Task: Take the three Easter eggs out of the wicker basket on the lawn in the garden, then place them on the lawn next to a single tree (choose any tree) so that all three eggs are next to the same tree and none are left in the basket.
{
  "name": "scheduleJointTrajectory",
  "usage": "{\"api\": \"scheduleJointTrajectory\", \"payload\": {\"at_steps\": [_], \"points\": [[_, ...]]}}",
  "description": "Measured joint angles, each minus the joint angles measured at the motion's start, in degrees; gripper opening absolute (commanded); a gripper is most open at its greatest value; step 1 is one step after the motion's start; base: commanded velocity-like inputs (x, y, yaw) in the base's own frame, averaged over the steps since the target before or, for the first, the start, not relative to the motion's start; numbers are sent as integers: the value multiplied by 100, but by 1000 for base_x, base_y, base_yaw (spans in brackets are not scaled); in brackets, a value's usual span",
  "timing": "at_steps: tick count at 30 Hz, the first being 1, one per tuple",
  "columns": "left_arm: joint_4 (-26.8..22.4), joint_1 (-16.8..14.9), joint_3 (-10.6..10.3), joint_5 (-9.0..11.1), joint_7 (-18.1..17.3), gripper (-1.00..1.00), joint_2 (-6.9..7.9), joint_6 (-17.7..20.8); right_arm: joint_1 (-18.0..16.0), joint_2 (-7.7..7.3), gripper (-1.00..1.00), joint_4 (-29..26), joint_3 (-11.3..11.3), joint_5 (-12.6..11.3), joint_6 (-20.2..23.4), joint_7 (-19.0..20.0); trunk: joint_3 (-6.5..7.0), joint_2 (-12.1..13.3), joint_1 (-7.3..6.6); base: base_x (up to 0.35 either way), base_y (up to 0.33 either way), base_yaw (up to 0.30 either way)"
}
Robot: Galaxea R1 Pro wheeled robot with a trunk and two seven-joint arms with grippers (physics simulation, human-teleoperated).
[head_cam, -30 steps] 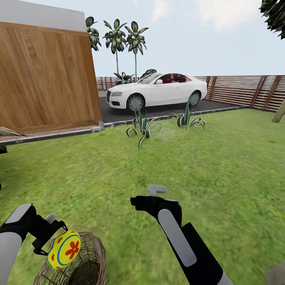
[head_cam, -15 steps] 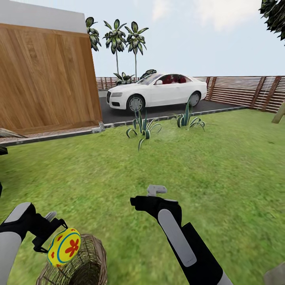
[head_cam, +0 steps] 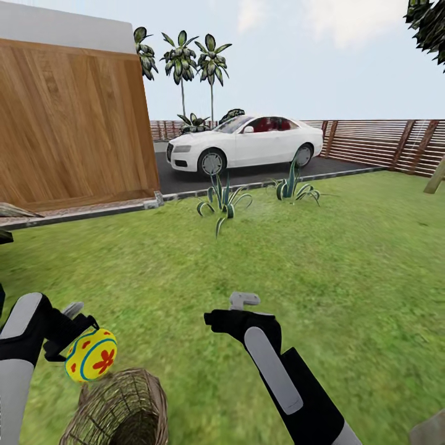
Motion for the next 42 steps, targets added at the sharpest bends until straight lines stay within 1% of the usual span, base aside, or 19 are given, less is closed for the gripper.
{"api": "scheduleJointTrajectory", "payload": {"at_steps": [4,6,8,9,11,12,15,19,22,28,34,37,42], "points": [[-517,2,1,-3,100,-100,-29,5,-1,0,100,14,-1,4,-1,-10,72,160,-88,0,0,0],[-866,3,-27,2,113,-100,-33,11,-1,-2,100,16,-2,4,-1,-23,108,241,-132,0,0,0],[-1100,3,-145,4,117,-100,-35,12,-1,-5,100,17,-5,5,-1,-28,144,321,-176,0,0,0],[-1233,4,-278,7,118,-100,-35,12,-1,-7,100,17,-7,5,-1,-29,162,361,-198,0,0,0],[-1369,4,-444,4,112,-100,-30,14,-1,-8,100,17,-23,5,-5,-36,198,441,-242,0,0,0],[-1398,4,-480,2,109,-100,-31,15,-1,-8,100,17,-65,10,-3,-38,216,482,-264,0,0,0],[-1438,4,-600,2,80,-100,-34,16,-1,-14,100,17,-247,15,0,-39,216,483,-264,0,0,0],[-1509,4,-664,1,49,-100,-34,24,-1,-17,100,54,-330,14,-5,-44,216,483,-264,0,0,0],[-1665,4,-678,1,38,-100,-35,135,-1,-16,100,143,-341,13,-14,-48,216,483,-264,0,0,0],[-2189,13,-683,2,19,-100,-35,135,-1,-17,100,167,-345,14,-17,-49,216,483,-264,-21,-89,0],[-2260,13,-716,0,26,-100,-35,136,8,-25,100,77,-359,10,-65,-12,216,483,-263,-93,-151,-6],[-2263,12,-728,-2,31,-100,-36,136,16,-26,100,49,-355,5,-69,0,220,483,-264,-17,-16,-185],[-2264,12,-923,0,34,-100,-43,136,17,-27,100,42,-353,4,-70,4,234,483,-264,-3,-3,-257]]}}
